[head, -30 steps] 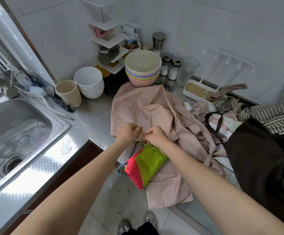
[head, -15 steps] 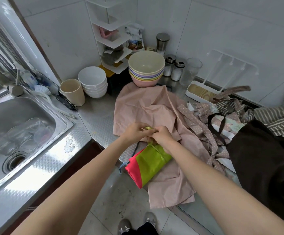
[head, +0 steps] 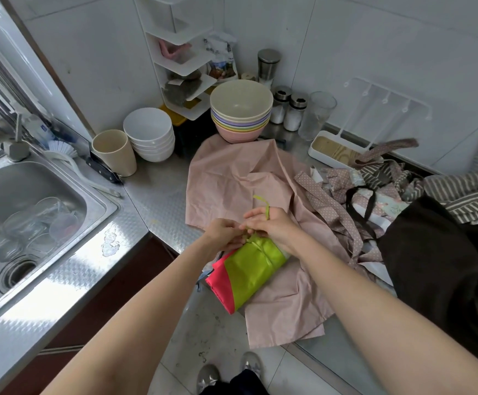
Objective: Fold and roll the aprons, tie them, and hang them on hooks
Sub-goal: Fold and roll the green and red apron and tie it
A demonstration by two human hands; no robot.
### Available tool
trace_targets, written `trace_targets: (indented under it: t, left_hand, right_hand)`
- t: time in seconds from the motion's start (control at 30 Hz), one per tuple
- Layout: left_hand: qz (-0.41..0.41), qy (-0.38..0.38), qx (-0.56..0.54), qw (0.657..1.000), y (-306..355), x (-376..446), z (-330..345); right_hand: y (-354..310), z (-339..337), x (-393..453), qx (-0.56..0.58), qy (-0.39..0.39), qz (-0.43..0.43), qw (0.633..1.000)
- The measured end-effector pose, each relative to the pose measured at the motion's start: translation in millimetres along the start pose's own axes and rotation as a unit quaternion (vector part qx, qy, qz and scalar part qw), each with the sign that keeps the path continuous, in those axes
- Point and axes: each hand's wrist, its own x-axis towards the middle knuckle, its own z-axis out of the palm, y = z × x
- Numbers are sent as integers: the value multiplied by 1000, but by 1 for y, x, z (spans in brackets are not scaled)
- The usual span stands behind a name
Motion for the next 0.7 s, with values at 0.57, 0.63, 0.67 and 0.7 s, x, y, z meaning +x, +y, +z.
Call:
trace_targets:
  t: [0.57, 0.63, 0.67, 0.7]
  left_hand:
    - [-160, -58, -98, 981, 13, -6, 0]
    - [-165, -64, -92, 980, 13, -5, -2]
    - [-169, -64, -91, 979, 12, -3, -3]
    - [-171, -63, -92, 979, 11, -3, -4]
  right_hand:
    - [0, 14, 3, -498, 81, -198, 841]
    - [2, 8, 1, -498, 70, -218, 837]
    - [3, 7, 1, -497, 62, -222, 837]
    - [2, 5, 1, -497, 54, -222, 837]
